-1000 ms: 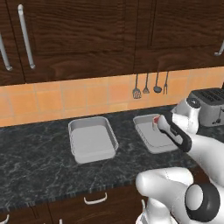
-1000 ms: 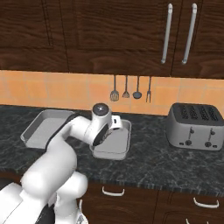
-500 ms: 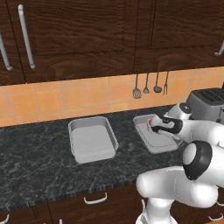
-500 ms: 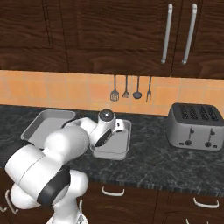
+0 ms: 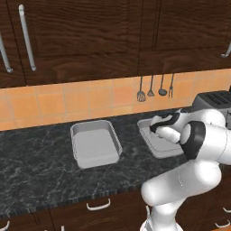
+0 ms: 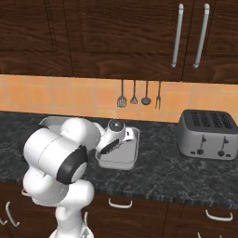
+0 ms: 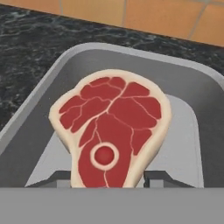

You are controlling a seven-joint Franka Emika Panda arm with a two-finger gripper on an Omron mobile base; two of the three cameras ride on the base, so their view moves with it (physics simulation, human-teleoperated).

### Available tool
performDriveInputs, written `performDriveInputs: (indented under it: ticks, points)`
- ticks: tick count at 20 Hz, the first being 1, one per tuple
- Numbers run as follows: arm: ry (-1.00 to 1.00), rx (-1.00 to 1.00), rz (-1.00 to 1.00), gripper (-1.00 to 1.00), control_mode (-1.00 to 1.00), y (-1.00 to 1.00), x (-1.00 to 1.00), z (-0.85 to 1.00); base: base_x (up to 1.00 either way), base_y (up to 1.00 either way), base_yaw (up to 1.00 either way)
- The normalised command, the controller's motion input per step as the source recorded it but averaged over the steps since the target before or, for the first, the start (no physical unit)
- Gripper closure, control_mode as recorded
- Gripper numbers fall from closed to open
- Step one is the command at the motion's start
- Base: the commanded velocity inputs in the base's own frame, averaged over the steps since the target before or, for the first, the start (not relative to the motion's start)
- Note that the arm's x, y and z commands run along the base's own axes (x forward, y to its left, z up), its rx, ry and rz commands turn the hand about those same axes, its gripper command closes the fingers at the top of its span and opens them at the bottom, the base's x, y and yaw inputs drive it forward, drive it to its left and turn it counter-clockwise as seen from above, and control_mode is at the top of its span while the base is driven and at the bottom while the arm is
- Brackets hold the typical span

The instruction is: Place one bell pepper and one steak in each tupperware on the nearby counter, to pack two identical lunches.

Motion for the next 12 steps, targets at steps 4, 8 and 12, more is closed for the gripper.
performDriveInputs:
  ticks: [4,8,12]
  points:
    - [-0.06,0.00,0.00,-1.00,-1.00,-0.02,-0.12,0.47,0.00,0.00,0.00]
    - [-0.06,0.00,0.00,-1.00,-1.00,0.00,-0.09,0.79,0.00,0.00,0.00]
    - [0.00,-0.01,-0.01,-1.00,-1.00,0.30,-0.60,0.98,0.00,0.00,0.00]
